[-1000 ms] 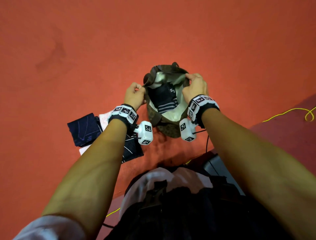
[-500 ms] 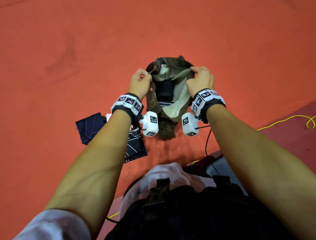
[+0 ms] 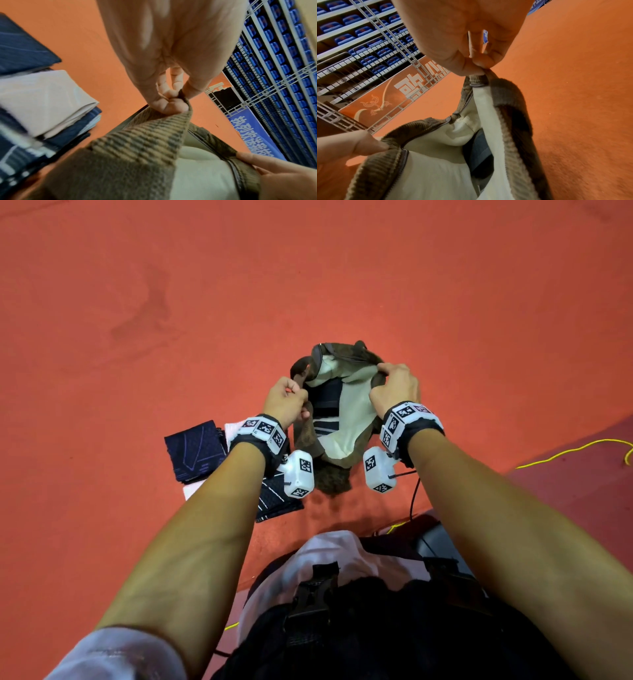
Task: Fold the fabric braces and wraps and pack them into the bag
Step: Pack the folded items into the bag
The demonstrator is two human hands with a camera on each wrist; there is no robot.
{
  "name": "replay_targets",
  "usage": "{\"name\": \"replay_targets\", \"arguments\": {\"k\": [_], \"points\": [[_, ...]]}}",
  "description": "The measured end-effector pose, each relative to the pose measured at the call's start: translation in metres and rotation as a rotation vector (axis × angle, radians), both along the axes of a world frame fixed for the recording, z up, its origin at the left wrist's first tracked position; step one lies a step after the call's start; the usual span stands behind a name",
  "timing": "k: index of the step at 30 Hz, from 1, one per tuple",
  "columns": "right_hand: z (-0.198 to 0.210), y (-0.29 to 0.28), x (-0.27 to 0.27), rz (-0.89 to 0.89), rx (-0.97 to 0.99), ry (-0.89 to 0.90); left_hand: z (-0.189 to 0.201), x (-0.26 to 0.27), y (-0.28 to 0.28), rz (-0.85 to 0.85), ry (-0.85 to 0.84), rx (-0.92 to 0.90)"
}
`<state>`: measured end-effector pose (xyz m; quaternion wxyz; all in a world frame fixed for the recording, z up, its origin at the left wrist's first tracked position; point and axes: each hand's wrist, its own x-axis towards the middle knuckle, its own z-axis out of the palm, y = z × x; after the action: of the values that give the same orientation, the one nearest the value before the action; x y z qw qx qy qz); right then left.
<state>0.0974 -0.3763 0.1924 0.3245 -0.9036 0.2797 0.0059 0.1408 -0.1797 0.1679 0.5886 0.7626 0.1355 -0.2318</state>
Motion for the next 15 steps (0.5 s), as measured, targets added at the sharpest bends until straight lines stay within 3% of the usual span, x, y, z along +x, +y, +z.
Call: {"name": "replay_targets", "arguments": {"k": [7,11,15], "points": [[-0.013,0.03,0.004,0.067,-0.019,0.054,-0.022,-0.015,0.024,0.043,0.109,-0.017],[-0.009,0.065,0.012,0.266,-0.049,0.022,-0.029,-0.024,0.046,0.099,0.152,-0.028],[-0.012,0.119,0.013,0.477,0.125,0.034,-0.038,-0.036,0.084,0.183,0.189,-0.019]]}}
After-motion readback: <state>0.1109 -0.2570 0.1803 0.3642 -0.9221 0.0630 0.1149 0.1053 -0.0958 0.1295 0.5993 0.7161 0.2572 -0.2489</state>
